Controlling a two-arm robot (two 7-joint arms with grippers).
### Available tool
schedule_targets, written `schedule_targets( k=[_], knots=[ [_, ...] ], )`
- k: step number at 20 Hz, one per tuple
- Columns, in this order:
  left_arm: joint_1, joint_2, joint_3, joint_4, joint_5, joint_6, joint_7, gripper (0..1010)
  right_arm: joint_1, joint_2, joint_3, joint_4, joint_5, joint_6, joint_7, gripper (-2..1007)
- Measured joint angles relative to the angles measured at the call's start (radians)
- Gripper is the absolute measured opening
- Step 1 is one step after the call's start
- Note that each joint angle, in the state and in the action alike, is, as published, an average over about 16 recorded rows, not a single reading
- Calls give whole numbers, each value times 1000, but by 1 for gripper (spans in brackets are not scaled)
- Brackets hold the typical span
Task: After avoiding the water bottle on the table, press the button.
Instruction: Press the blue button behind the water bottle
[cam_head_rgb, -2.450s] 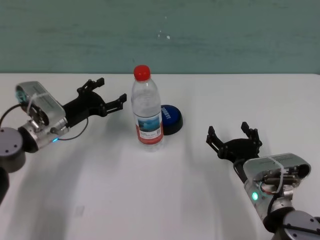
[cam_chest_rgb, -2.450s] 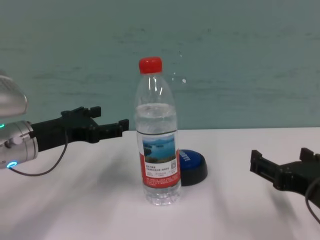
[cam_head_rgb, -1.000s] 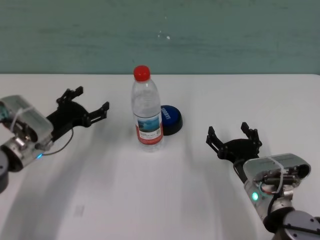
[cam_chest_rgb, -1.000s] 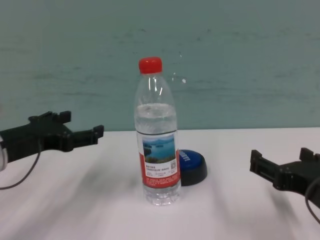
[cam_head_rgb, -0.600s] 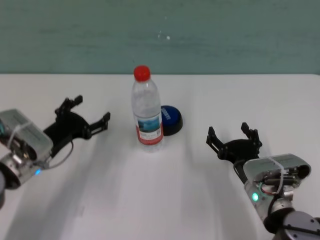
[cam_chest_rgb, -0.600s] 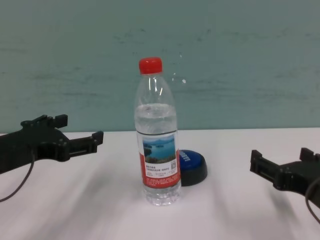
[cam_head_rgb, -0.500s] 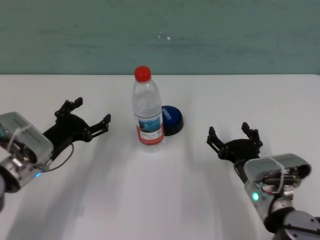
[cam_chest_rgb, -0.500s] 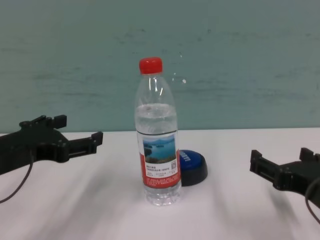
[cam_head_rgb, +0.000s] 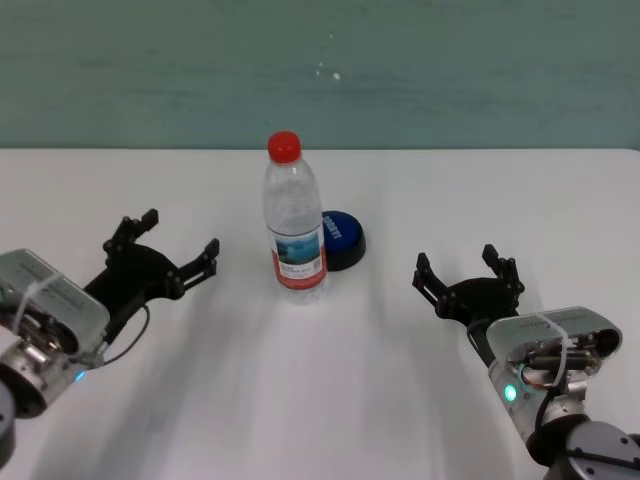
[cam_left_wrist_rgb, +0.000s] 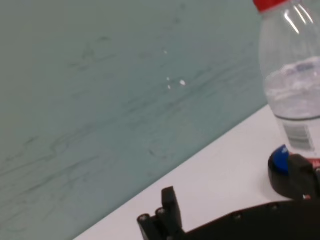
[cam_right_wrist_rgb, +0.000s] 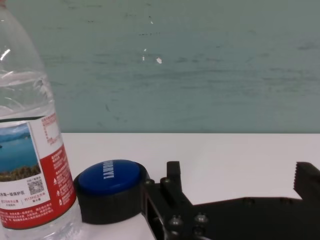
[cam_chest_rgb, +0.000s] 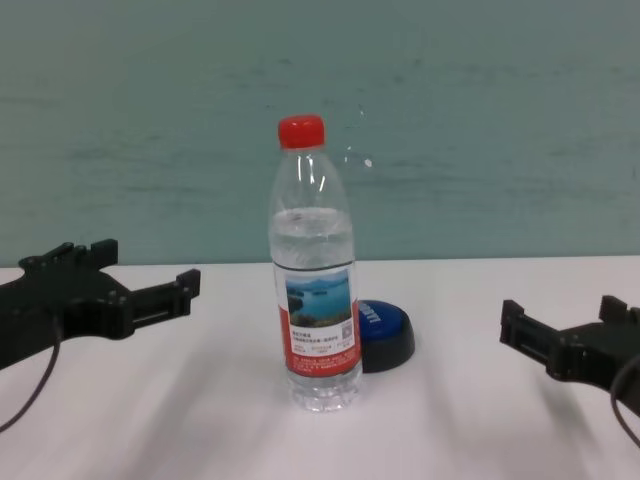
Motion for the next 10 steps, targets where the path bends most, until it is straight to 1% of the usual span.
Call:
schedule_targets(
  k=[5, 10],
  knots=[
    [45, -31, -9, -48, 14, 16, 27, 1000, 0, 0, 0, 0, 0, 0, 0, 1004],
    [81, -62, -4, -81, 34, 24, 47, 1000, 0, 0, 0, 0, 0, 0, 0, 1004]
  ],
)
